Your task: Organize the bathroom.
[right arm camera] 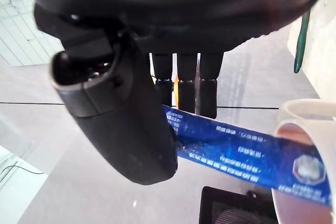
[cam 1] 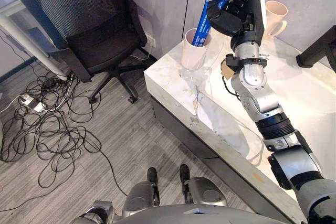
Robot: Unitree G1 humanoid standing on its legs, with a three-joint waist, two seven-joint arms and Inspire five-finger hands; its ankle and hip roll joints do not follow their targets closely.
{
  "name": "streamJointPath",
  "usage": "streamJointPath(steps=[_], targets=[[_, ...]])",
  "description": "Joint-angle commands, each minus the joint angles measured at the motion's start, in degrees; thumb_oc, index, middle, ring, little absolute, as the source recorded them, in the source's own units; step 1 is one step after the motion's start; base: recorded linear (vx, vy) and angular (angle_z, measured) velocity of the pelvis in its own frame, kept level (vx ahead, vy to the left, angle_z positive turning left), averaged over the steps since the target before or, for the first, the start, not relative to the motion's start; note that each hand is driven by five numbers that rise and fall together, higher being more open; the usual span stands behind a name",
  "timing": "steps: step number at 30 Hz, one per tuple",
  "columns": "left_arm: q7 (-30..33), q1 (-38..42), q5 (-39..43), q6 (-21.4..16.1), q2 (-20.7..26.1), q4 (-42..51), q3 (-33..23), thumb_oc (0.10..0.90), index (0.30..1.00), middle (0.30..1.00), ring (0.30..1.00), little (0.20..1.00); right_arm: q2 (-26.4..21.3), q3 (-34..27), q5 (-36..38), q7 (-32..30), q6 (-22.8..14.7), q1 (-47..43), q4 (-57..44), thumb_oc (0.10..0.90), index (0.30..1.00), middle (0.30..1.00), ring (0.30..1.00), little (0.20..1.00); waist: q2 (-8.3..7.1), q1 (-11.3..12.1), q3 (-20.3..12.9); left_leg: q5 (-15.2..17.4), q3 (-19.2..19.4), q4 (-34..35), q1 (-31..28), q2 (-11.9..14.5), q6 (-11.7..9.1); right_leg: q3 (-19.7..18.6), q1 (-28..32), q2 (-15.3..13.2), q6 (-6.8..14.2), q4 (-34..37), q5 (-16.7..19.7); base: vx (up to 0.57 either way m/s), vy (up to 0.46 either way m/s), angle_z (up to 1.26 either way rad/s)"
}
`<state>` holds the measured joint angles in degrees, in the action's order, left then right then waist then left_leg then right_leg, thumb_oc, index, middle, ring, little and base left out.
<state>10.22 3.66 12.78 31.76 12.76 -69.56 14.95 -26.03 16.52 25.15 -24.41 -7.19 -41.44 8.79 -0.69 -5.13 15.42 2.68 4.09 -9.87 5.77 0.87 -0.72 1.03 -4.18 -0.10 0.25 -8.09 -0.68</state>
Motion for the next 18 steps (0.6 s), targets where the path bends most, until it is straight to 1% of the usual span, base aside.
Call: streamJointPath(steps=[1, 4, 10, 14, 18], targets=[[-0.37, -2.20, -2.87, 1.17, 2.03, -3.20, 2.64, 0.800, 0.900, 0.900, 0.900, 0.900, 1.25, -3.38, -1.48, 1.46, -7.16, -9.41, -3.35, 0.800, 0.900, 0.900, 0.900, 0.900, -0.53, -0.51, -4.64, 4.08, 2.80, -4.64, -0.24, 4.72, -1.20, -4.21, -3.32, -2.04, 4.70, -7.34, -6.99, 0.00, 0.000, 0.00], [-0.79, -1.94, -3.42, 0.34, 1.86, -3.26, 2.82, 0.800, 0.900, 0.900, 0.900, 0.900, 2.10, -2.65, -1.14, 3.25, -6.48, -8.76, -3.83, 0.800, 0.900, 0.900, 0.900, 0.900, -0.68, -0.95, -4.60, 4.36, 3.03, -4.85, -0.33, 4.53, -0.99, -4.70, -3.34, -2.15, 4.84, -7.22, -6.86, -0.02, 0.024, -0.06], [-1.62, -1.14, -4.03, 0.54, 1.85, -2.96, 3.23, 0.800, 0.900, 0.900, 0.900, 0.900, 3.28, -1.72, -2.98, 4.96, -6.05, -8.20, -4.30, 0.800, 0.900, 0.900, 0.900, 0.900, -0.71, -1.45, -4.71, 4.47, 3.04, -4.47, -0.76, 4.31, -0.81, -5.31, -3.19, -2.09, 4.99, -6.90, -6.77, -0.02, 0.013, -0.02], [-2.66, -0.88, -5.52, 0.68, 1.59, -2.97, 3.52, 0.800, 0.900, 0.900, 0.900, 0.900, 3.65, -1.09, -6.16, 7.15, -4.73, -7.49, -4.81, 0.800, 0.900, 0.900, 0.900, 0.900, -0.81, -2.07, -5.12, 4.38, 3.06, -3.74, -1.39, 3.99, -0.66, -5.68, -3.14, -2.05, 5.17, -6.64, -6.50, -0.04, 0.048, -0.02], [-4.01, -1.57, -8.43, -0.54, 1.33, -3.39, 3.25, 0.800, 0.900, 0.900, 0.900, 0.900, 2.70, -0.09, -10.96, 9.83, -2.34, -6.35, -5.72, 0.800, 0.900, 0.900, 0.900, 0.900, -1.17, -2.64, -6.00, 4.71, 3.47, -3.28, -2.56, 3.79, -0.42, -5.98, -2.60, -2.22, 5.37, -6.21, -6.22, -0.01, 0.054, -0.03]])
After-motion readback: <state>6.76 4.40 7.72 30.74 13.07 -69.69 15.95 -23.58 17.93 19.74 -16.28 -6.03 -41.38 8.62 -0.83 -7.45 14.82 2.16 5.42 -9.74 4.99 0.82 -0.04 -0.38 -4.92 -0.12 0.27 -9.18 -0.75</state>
